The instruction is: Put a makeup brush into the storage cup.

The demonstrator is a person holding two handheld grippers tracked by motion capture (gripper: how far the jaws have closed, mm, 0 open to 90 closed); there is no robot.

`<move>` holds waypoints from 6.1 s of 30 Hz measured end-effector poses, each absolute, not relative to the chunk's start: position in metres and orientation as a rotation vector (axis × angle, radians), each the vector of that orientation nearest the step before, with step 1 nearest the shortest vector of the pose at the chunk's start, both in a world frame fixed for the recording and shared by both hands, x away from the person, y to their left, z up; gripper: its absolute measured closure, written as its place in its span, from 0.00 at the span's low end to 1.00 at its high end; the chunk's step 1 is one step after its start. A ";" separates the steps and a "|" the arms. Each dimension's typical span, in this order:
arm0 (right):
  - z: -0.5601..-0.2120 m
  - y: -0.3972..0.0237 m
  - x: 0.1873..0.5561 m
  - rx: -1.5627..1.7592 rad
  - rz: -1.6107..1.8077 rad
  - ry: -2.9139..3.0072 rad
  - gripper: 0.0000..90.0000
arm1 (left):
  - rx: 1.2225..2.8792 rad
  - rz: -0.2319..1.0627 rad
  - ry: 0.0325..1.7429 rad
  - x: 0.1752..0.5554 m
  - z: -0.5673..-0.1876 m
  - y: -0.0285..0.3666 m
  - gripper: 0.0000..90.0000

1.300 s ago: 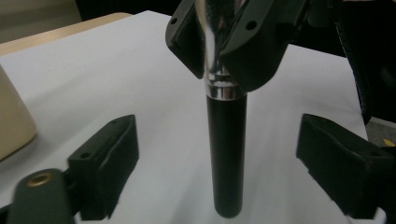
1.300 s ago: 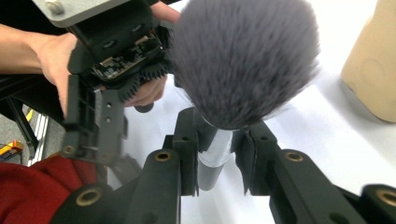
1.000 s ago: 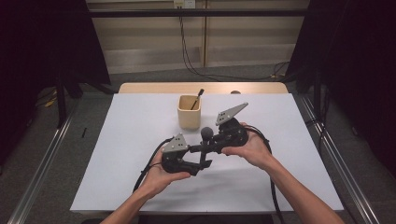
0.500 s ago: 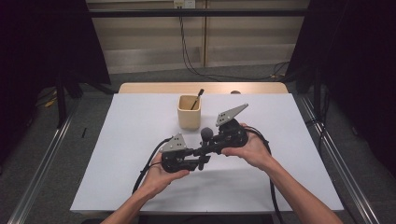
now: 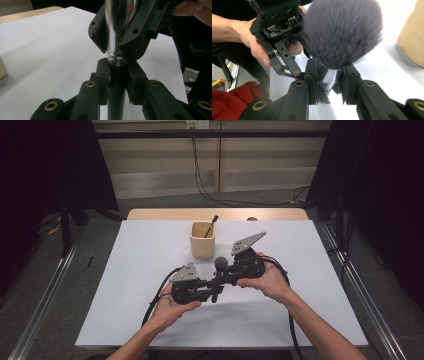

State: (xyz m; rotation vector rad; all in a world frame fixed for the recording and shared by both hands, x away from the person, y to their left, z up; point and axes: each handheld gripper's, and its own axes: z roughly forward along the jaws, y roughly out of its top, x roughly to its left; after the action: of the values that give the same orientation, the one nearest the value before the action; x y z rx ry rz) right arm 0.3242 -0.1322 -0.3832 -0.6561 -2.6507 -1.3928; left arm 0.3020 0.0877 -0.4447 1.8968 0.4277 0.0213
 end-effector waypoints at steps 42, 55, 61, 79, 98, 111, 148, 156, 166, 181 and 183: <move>-0.396 -0.169 0.312 -0.969 -1.623 -2.590 0.10 | 1.896 0.059 0.444 0.307 -0.439 0.103 0.83; -0.403 -0.189 0.305 -1.053 -1.687 -2.591 0.02 | 1.882 0.086 0.463 0.309 -0.431 0.117 0.83; -0.407 -0.197 0.303 -1.137 -1.686 -2.596 0.02 | 1.864 0.107 0.473 0.310 -0.424 0.126 0.83; -0.420 -0.222 0.286 -1.283 -1.812 -2.605 0.01 | 1.844 0.144 0.519 0.319 -0.414 0.141 0.83; -0.437 -0.261 0.256 -1.499 -1.945 -2.532 0.01 | 1.817 0.201 0.532 0.329 -0.396 0.155 0.83; -0.451 -0.284 0.241 -1.584 -2.051 -2.528 0.00 | 1.794 0.243 0.553 0.342 -0.383 0.158 0.83; -0.457 -0.293 0.226 -1.662 -2.094 -2.491 0.00 | 1.733 0.349 0.599 0.393 -0.350 0.136 0.83; -0.459 -0.290 0.226 -1.636 -2.085 -2.508 0.00 | 1.709 0.371 0.618 0.408 -0.345 0.126 0.83; -0.459 -0.289 0.225 -1.616 -2.091 -2.495 0.00 | 1.708 0.368 0.616 0.420 -0.354 0.111 0.83; -0.460 -0.291 0.226 -1.600 -2.096 -2.492 0.00 | 1.706 0.400 0.632 0.441 -0.367 0.101 0.83; -0.460 -0.291 0.226 -1.591 -2.100 -2.499 0.00 | 1.712 0.405 0.630 0.443 -0.368 0.101 0.83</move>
State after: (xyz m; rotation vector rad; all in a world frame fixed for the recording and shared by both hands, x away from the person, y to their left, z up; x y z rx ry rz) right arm 0.2265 -0.2906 -0.4599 -1.5913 -2.4991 -2.1003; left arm 0.4433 0.1014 -0.3685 1.7115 0.6303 0.4055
